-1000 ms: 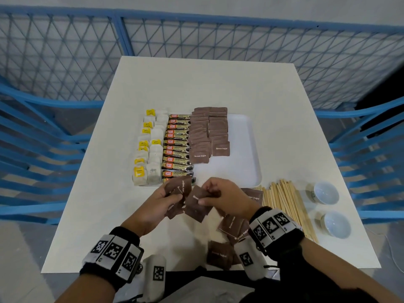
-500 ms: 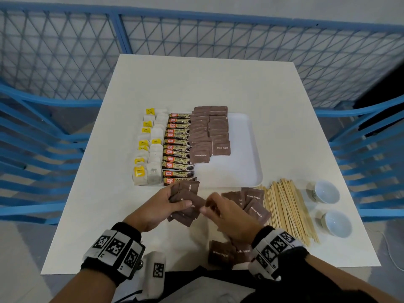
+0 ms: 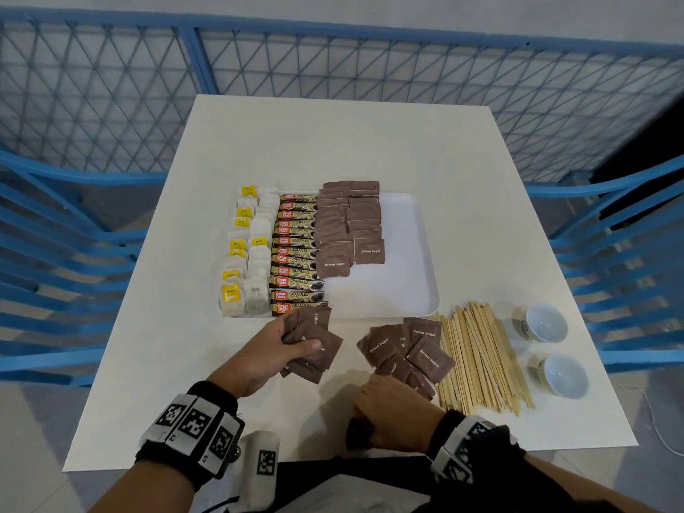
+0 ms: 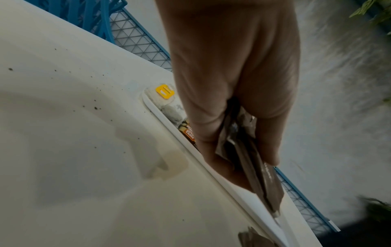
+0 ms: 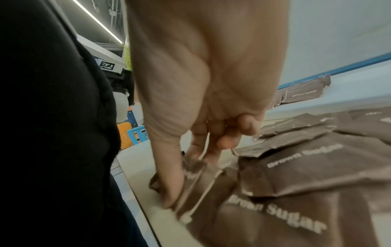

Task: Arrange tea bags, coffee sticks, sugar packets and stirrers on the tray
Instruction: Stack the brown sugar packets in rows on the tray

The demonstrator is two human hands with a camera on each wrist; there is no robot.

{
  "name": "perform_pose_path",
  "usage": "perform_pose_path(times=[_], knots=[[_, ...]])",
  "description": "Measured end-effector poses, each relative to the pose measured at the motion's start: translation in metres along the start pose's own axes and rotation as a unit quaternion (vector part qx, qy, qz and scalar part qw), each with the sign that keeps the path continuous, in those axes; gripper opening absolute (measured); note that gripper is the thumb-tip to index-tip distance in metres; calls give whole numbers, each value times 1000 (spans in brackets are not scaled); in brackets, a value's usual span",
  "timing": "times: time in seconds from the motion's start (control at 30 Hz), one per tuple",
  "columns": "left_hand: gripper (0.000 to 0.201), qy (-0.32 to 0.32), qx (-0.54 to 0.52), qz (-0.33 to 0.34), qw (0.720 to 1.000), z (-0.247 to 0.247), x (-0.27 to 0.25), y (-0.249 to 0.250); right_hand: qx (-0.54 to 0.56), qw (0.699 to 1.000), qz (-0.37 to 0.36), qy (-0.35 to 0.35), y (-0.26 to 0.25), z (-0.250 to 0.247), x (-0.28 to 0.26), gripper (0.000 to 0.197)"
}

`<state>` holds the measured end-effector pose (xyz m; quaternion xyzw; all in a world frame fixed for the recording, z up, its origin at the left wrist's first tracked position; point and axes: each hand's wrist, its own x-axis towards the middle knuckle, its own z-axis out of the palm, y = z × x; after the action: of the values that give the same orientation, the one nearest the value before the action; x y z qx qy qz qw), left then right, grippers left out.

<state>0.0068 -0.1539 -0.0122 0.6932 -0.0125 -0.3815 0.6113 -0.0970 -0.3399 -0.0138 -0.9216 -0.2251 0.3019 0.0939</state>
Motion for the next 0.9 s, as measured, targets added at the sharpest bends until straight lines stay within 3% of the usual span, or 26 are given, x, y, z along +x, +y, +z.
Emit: perform_pose_path(times=[0.17,0.33,0.43,0.5,0.63,0.73,0.83,0.9], knots=[[34,-16,-9,-4,1000,5,2,1,197,977,60,50,8,-15,1,24],[35,-37,-29,4,999,9,1,8,388,898,98,181,27,-40,9,8],[48,-50,-25,11,998,10,1,11,443,860,122,223,28,-44,16,17],[58,-58,-11,11,998,12,3,13,490,832,120,232,25,-45,22,19],[53,-69,11,12,998,15,7,14,543,802,75,238,18,-50,30,11],[56,-34,10,6,999,10,9,11,515,819,77,242,25,-53,29,10],[45,-4,-3,7,1000,2,10,7,313,910,135,237,47,-47,23,27],[40,3,4,10,1000,-2,10,4,182,952,166,184,57,-40,18,39]])
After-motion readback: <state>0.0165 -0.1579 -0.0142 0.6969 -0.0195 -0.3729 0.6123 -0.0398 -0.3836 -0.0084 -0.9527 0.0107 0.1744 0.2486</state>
